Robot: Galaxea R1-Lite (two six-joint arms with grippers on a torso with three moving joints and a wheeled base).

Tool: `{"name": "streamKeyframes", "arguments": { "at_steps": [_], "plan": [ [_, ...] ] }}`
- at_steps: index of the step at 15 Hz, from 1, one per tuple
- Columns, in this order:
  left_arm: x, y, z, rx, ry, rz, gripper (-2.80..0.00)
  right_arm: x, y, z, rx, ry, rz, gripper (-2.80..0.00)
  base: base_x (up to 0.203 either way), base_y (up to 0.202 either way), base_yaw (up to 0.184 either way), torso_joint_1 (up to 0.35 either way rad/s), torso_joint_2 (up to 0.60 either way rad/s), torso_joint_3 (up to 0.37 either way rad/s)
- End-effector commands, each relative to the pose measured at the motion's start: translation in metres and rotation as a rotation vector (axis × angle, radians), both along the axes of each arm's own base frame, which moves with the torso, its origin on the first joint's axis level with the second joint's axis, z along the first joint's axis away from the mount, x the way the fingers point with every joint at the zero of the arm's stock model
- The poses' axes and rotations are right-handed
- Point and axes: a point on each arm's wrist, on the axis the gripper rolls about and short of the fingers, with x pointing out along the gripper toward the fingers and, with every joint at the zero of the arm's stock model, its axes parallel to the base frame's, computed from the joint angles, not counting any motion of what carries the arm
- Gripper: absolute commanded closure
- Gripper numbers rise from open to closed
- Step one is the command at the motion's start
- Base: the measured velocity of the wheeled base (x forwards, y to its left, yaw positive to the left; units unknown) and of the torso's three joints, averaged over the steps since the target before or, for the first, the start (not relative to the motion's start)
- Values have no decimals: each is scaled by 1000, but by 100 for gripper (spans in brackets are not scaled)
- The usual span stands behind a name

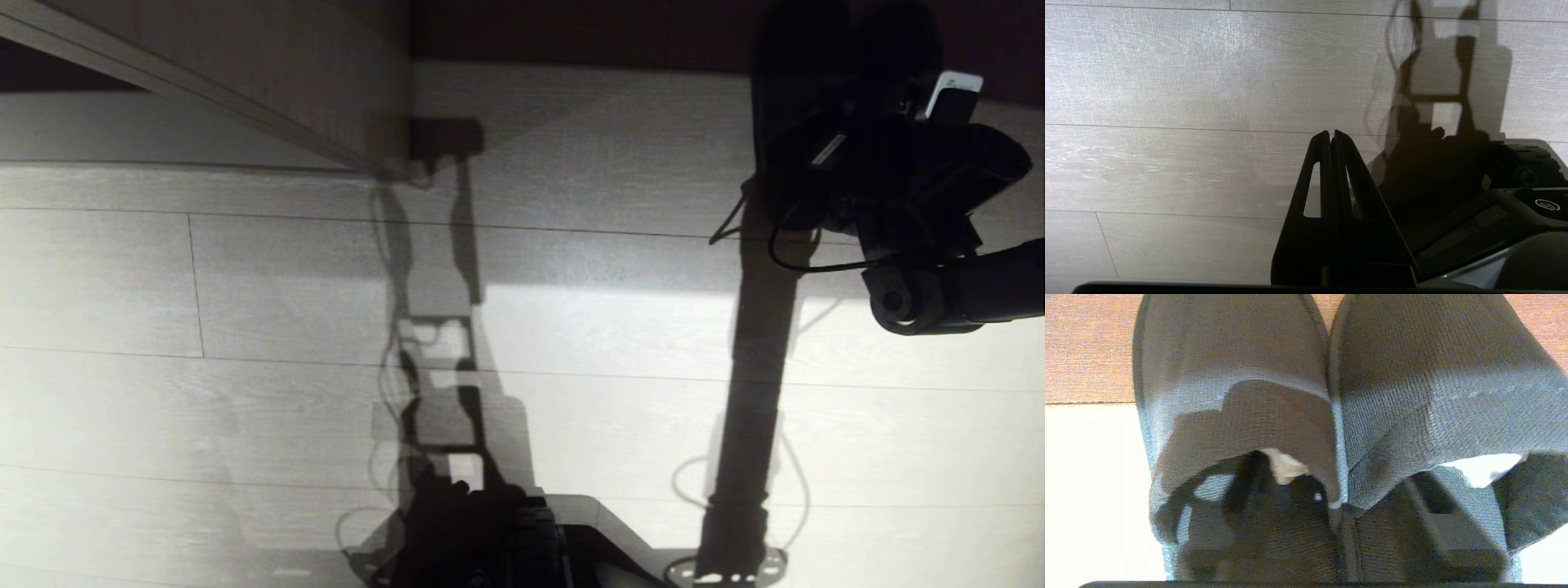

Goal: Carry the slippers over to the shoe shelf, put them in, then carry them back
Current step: Pick up the slippers on the floor

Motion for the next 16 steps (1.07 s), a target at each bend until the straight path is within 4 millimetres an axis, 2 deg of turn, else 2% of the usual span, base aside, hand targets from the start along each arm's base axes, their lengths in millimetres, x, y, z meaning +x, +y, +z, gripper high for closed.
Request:
{"name": "streamKeyframes", "arguments": {
  "at_steps": [1, 9, 13, 15, 16],
  "plan": [
    [0, 0, 0, 0, 1, 0, 0, -2, 0, 2, 1, -10, -1, 0, 0, 0, 0, 0, 0, 0],
    [0, 0, 0, 0, 0, 0, 0, -9, 1, 4, 6, -6, 4, 0, 0, 0, 0, 0, 0, 0],
    [0, 0, 0, 0, 1, 0, 0, -30, 3, 11, 10, 5, 12, 0, 0, 0, 0, 0, 0, 0],
    [0, 0, 0, 0, 0, 0, 0, -41, 10, 0, 13, 58, 29, 0, 0, 0, 0, 0, 0, 0],
    [0, 0, 0, 0, 1, 0, 0, -53, 15, -4, 14, 86, 42, 0, 0, 0, 0, 0, 0, 0]
  ]
}}
